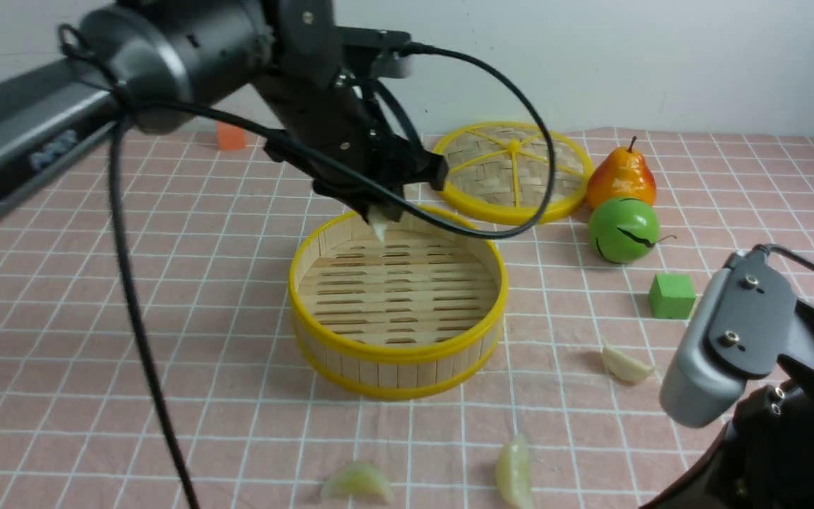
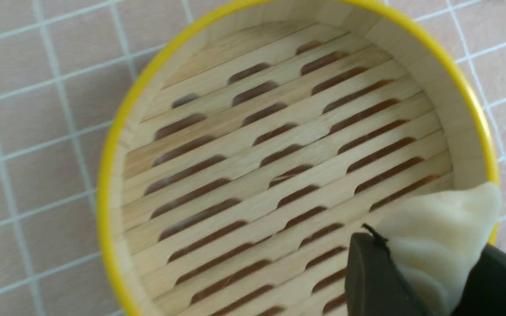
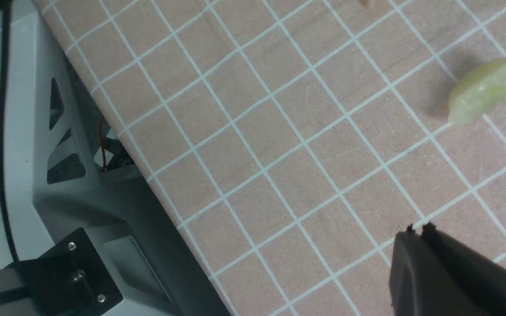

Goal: Put the dumplings into the steamer on the table with the pink tablecloth.
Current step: 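Place the dumpling into the bamboo steamer basket with the left gripper, then reach for and grasp a dumpling on the table with the left gripper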

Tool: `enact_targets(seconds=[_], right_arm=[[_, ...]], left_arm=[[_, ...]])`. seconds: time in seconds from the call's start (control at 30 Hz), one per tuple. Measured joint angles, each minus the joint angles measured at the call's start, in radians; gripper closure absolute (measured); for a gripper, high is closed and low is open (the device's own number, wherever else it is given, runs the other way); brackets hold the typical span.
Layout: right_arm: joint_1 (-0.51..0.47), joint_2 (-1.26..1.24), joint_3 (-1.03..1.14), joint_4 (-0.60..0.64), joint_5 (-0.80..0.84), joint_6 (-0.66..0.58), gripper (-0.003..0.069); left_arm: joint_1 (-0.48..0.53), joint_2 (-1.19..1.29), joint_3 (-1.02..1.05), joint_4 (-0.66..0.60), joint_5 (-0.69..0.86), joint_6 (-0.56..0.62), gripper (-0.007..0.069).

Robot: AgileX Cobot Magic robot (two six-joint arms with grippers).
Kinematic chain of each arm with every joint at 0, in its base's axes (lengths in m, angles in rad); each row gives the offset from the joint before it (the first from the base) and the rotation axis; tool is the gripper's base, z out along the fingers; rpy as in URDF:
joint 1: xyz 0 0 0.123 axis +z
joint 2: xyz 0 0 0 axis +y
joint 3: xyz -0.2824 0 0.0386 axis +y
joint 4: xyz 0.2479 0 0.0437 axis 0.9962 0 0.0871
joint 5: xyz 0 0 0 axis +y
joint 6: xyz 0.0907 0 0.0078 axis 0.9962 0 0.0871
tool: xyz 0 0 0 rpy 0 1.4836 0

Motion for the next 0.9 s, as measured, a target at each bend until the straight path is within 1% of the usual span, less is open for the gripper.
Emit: enact_targets(seconds=[0.13,0.17,0.2,0.3,0.4,0.5,0.57,0.6,0.67,0.73,0.83,0.87,0.9], right_arm=[[0.0,-0.002,-0.007,0.0,0.051,0.045,0.0638],[0.0,-0.002,-0.007,0.0,0.053,0.05,0.0637],[0.0,-0.007,-0.007,-0.001,0.069,0.069,0.0636],[0.0,-0.018,-0.008,-0.008,0.087,0.095,0.0634],[0.0,-0.026,-0.008,-0.012,0.096,0.102,0.0631],[0.0,-0.028,-0.008,-0.029,0.1,0.102,0.0627],[0.0,-0.028,-0.008,-0.039,0.101,0.104,0.0627],[0.0,-0.028,-0.008,-0.04,0.101,0.104,0.0627],[0.0,-0.028,-0.008,-0.055,0.1,0.104,0.0627],[0.0,-0.028,-0.008,-0.072,0.096,0.104,0.0625],[0.0,-0.033,-0.008,-0.109,0.081,0.104,0.0622],[0.0,-0.035,-0.008,-0.112,0.08,0.104,0.0621],[0.0,-0.043,-0.008,-0.132,0.07,0.103,0.0618]], left_arm=[[-0.002,0.171,-0.137,0.009,0.008,-0.065,0.0433],[-0.001,0.18,-0.143,0.011,0.008,-0.072,0.0433],[-0.001,0.244,-0.189,0.029,0.009,-0.091,0.0433],[-0.001,0.324,-0.239,0.048,0.008,-0.117,0.0433],[-0.001,0.355,-0.25,0.048,0.005,-0.121,0.0426],[-0.001,0.356,-0.255,0.048,0.006,-0.122,0.0352],[-0.001,0.352,-0.258,0.048,0.025,-0.122,0.0248],[-0.001,0.352,-0.26,0.048,0.028,-0.122,0.0248],[-0.001,0.314,-0.273,0.048,0.074,-0.121,0.0139],[-0.001,0.264,-0.289,0.048,0.12,-0.099,0.009],[-0.006,0.177,-0.297,0.048,0.194,-0.043,0.0062],[-0.008,0.163,-0.297,0.048,0.198,-0.032,0.0062],[-0.013,0.114,-0.29,0.04,0.211,0.011,0.006]])
